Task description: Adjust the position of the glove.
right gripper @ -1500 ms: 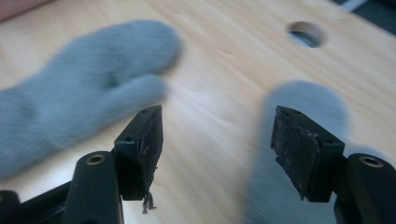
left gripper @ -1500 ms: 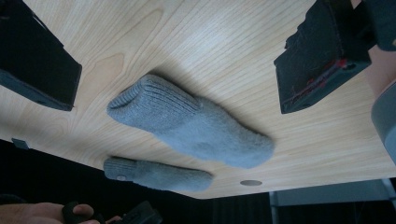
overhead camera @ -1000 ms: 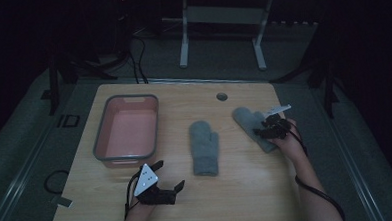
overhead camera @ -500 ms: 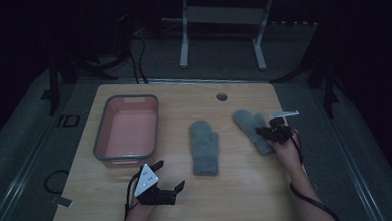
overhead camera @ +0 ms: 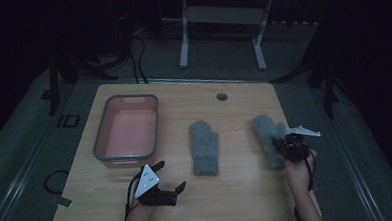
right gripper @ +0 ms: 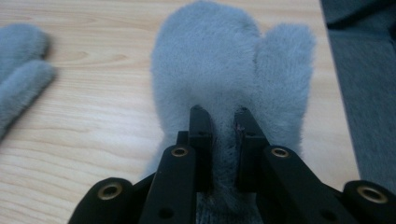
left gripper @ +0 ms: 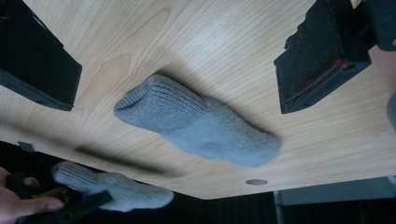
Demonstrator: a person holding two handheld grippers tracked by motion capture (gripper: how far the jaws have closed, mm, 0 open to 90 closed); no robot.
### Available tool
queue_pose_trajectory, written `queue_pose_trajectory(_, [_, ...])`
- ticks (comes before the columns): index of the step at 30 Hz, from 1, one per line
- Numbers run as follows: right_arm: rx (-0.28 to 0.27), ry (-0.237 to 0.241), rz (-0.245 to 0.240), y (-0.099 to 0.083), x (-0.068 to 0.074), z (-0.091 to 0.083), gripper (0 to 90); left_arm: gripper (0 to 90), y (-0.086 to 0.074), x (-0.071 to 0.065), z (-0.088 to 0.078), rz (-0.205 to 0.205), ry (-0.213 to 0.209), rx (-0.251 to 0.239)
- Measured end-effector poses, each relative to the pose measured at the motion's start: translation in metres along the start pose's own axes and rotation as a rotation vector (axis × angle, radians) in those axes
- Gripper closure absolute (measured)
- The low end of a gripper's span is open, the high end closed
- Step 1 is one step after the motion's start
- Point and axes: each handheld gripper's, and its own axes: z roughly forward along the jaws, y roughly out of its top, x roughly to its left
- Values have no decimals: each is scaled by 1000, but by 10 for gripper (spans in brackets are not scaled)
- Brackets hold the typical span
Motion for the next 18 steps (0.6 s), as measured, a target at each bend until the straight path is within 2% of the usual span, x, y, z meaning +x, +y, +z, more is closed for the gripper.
queue_pose_trajectory(2, [1, -11, 13, -3, -1, -1, 809, 6, 0, 0, 0, 0, 0, -1])
queue_pose_trajectory(3, [13, -34, 29, -9, -1, 0, 808, 7, 0, 0, 0, 0, 1, 0])
queue_pose_trajectory(6, [44, -45, 28, -17, -2, 7, 806, 6, 0, 0, 0, 1, 1, -1])
queue_pose_trajectory(10, [84, -35, 33, -27, -3, 22, 797, 6, 0, 0, 0, 3, 2, 0])
queue_pose_trajectory(11, [76, -38, 25, -29, -2, 24, 791, 6, 0, 0, 0, 4, 3, 0])
queue_pose_trajectory(12, [67, -44, 11, -29, -1, 24, 770, 6, 0, 0, 0, 3, 3, 1])
queue_pose_trajectory(14, [63, -22, -8, -29, 0, 23, 683, 6, 0, 0, 0, 4, 5, 2])
queue_pose_trajectory(16, [53, 28, -12, -27, -2, 20, 564, 6, 0, 0, -1, 6, 5, 1])
queue_pose_trajectory(18, [45, 47, -8, -23, -6, 14, 463, 6, 0, 0, 0, 6, 6, 1])
